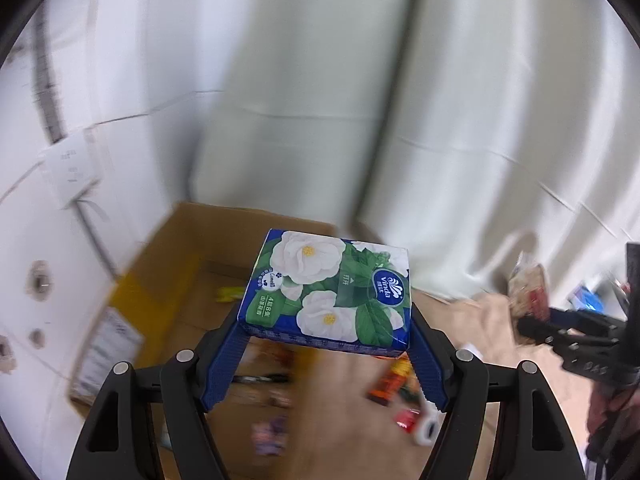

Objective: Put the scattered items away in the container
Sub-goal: 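Carry both items over the cardboard box and open both grippers, then return both tools from the box to the remaining items, then grasp the white clip with left gripper while right gripper grasps white charger, then carry clip and charger into the box and open both grippers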

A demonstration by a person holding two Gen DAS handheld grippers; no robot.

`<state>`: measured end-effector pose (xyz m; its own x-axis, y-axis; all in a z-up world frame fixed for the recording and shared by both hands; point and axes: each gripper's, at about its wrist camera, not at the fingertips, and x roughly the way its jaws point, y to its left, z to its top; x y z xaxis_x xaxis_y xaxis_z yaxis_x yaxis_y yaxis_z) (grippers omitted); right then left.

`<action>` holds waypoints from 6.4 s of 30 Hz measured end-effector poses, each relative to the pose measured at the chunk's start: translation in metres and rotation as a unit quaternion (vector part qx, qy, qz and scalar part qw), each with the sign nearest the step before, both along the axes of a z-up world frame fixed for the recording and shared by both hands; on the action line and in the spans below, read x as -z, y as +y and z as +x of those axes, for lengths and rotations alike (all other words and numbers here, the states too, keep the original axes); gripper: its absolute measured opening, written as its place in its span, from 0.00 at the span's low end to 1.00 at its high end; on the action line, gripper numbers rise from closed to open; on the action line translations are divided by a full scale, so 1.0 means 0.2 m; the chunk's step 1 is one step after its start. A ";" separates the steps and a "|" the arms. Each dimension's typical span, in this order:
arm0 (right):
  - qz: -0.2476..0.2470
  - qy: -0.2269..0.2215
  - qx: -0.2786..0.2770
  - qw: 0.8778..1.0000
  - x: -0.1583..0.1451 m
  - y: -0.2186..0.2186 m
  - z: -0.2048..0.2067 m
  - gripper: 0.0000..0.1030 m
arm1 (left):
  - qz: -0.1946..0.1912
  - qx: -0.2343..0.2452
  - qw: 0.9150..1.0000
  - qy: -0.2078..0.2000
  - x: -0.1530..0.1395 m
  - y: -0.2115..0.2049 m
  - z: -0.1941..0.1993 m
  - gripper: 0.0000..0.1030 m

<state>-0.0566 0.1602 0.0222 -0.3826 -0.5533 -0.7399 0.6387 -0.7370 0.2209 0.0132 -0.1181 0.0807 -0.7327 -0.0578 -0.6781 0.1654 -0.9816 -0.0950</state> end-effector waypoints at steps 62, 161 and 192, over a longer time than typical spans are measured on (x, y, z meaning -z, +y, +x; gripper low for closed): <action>0.004 0.059 -0.047 0.997 -0.12 -0.63 0.10 1.00 | 0.018 -0.022 0.998 -0.053 0.18 -0.11 -0.11 1.00; 0.155 -0.074 0.072 0.983 0.96 0.07 -0.23 0.68 | 0.006 0.090 0.985 -0.146 0.99 0.52 0.06 0.42; 0.027 -0.056 0.101 0.993 0.49 0.45 0.12 0.49 | 0.006 0.123 0.988 -0.091 0.67 0.63 -0.05 0.42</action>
